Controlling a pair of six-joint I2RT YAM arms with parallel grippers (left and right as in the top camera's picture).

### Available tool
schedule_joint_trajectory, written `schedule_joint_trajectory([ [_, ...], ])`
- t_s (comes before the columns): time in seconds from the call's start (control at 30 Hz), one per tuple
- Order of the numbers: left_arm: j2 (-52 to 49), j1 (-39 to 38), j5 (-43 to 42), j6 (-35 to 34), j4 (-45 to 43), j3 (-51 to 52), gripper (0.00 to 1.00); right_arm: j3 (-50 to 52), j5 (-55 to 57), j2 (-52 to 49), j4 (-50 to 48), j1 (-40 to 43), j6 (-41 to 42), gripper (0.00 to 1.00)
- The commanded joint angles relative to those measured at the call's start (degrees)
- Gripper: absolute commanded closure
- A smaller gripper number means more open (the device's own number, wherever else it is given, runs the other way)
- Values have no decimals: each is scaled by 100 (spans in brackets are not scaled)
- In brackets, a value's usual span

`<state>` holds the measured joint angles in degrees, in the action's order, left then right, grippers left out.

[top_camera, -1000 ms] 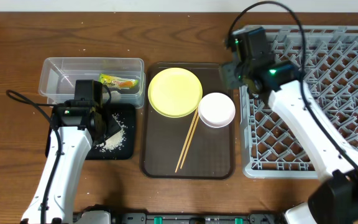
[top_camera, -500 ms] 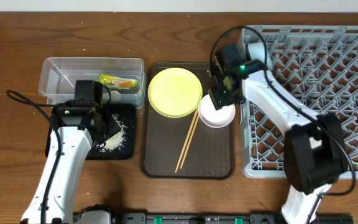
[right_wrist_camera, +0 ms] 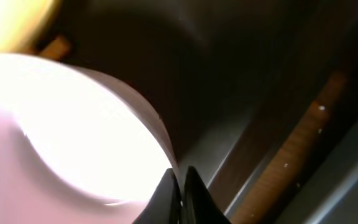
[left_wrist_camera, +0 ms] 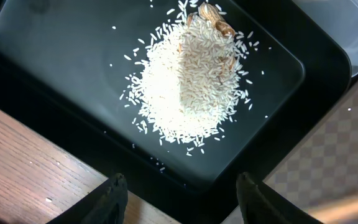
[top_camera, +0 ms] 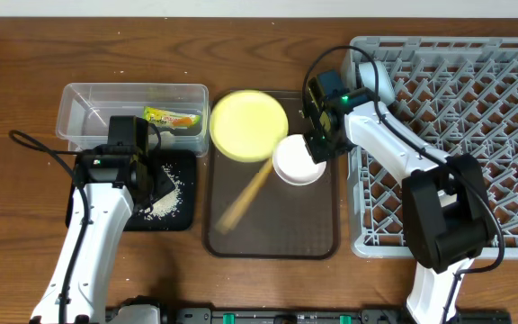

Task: Sort waste into correct bins and load items into the dishwasher rack
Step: 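Grasp the white bowl on the brown tray with the right gripper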

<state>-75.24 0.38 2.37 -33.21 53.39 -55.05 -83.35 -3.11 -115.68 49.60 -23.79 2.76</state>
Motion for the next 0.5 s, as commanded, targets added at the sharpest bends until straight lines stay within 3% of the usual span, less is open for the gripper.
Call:
schedule_joint_trajectory([
  [0.0,46,31,109,-52,17,2,41,9,13,94,22,-17,20,99],
  [0.2,46,31,107,-52,17,2,41,0,483,769,31,164,17,99],
  [0.47,46,31,109,-52,17,2,41,-22,2153,2179,-428,494,13,99],
])
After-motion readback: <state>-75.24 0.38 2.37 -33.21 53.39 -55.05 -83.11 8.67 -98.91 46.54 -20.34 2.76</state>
